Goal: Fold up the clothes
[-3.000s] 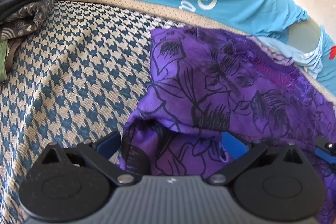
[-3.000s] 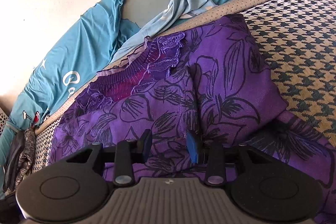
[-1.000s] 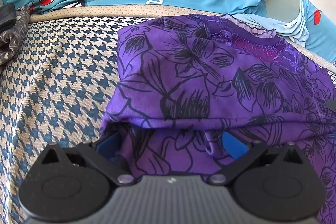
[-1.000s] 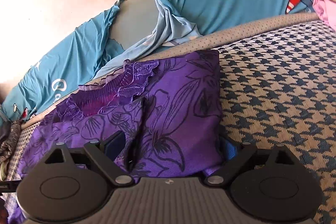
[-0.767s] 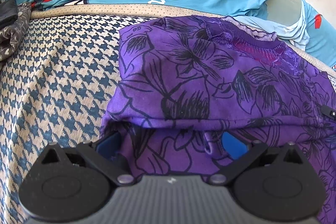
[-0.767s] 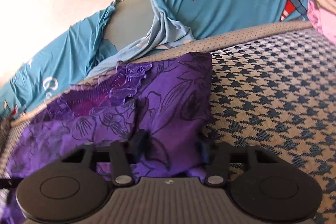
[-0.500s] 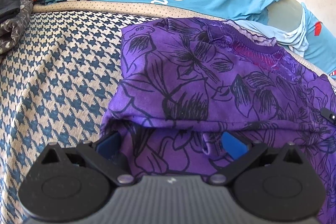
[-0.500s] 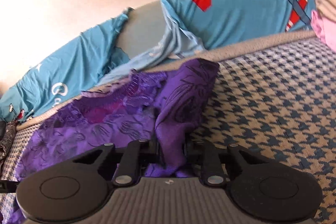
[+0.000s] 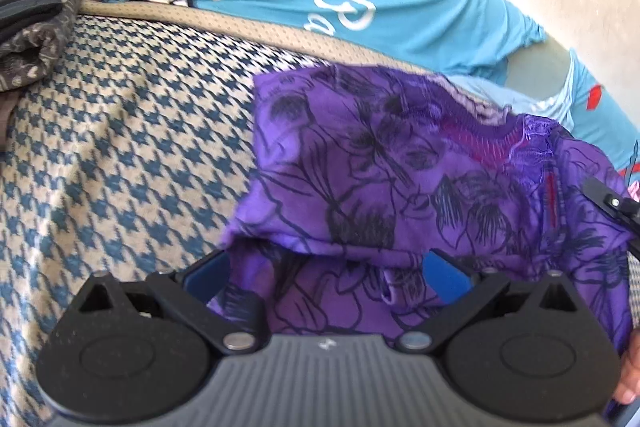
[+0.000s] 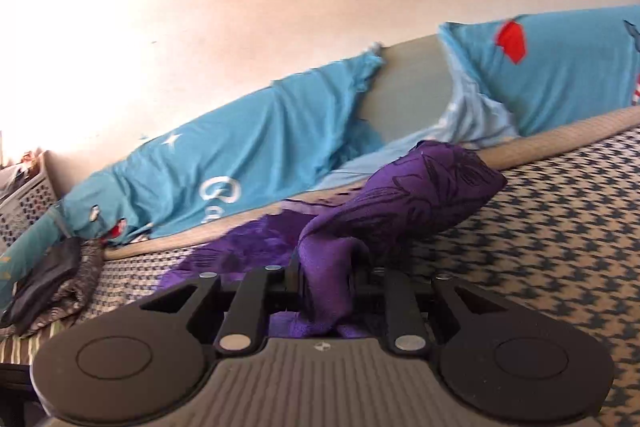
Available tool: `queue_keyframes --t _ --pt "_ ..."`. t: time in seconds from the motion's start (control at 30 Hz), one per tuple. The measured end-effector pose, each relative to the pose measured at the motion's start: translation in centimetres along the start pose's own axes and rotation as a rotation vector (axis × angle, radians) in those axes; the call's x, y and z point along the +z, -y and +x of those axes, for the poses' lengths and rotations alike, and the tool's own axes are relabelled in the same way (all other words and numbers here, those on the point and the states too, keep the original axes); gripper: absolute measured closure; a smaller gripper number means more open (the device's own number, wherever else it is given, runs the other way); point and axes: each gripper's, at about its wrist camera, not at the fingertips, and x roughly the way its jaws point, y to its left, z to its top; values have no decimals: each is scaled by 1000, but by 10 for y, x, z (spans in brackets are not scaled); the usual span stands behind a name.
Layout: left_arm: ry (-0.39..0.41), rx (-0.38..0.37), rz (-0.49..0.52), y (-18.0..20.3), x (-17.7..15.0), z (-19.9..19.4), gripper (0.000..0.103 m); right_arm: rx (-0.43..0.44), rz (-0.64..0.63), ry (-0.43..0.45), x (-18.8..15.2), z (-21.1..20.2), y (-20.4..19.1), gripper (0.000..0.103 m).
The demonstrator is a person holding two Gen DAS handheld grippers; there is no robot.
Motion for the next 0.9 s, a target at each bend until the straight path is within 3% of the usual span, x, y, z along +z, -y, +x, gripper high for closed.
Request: queue_keyframes --t 0.23,0.53,0.63,0.77,0.9 --pt "27 27 -66 -38 4 -15 0 124 -100 -32 -9 27 -72 84" --pt "35 51 -135 -83 3 -25 0 218 -275 -90 -44 70 -152 83" --pt "34 61 -161 -96 3 -27 0 225 -307 -141 -57 83 -162 73" --pt "42 68 -231 -116 5 -30 0 269 -317 -149 -62 85 -163 49" --pt "54 74 -270 -128 8 -31 0 297 -306 -147 -61 81 -162 42"
